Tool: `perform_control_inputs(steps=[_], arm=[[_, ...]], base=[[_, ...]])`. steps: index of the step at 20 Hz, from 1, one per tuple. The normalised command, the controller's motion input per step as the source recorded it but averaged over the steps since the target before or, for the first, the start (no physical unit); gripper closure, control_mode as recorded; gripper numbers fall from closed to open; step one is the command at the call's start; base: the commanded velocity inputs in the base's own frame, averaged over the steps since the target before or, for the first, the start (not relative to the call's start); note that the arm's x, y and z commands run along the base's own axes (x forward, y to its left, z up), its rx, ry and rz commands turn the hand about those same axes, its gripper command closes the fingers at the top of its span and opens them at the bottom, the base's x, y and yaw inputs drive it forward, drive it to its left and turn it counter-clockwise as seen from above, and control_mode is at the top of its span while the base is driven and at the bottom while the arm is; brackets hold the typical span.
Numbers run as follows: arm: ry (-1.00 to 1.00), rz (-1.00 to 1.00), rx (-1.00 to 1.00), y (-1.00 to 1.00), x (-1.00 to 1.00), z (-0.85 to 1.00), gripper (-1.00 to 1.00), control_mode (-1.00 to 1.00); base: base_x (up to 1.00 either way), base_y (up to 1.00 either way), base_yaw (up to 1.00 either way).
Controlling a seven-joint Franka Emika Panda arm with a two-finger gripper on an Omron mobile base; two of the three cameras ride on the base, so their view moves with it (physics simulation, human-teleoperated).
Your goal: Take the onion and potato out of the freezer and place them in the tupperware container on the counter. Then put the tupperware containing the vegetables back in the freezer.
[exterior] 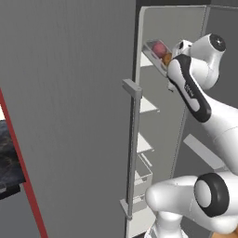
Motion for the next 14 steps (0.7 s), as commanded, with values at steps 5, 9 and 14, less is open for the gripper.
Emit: perform_control_inputs(steps=[5, 9, 14], arm=[[0.06, 0.0, 0.0, 0.0, 0.29, 0.31, 1.0, -1.0], [0.02, 0.0, 0.0, 0.06, 0.33, 0.09, 1.0, -1.0], [0.11, 0.0, -0.01, 0.2, 0.43, 0.02, 1.0, -1.0]], base=[[0.0, 0.0, 0.0], [0.0, 0.0, 0.0], [0.0, 0.0, 0.0]])
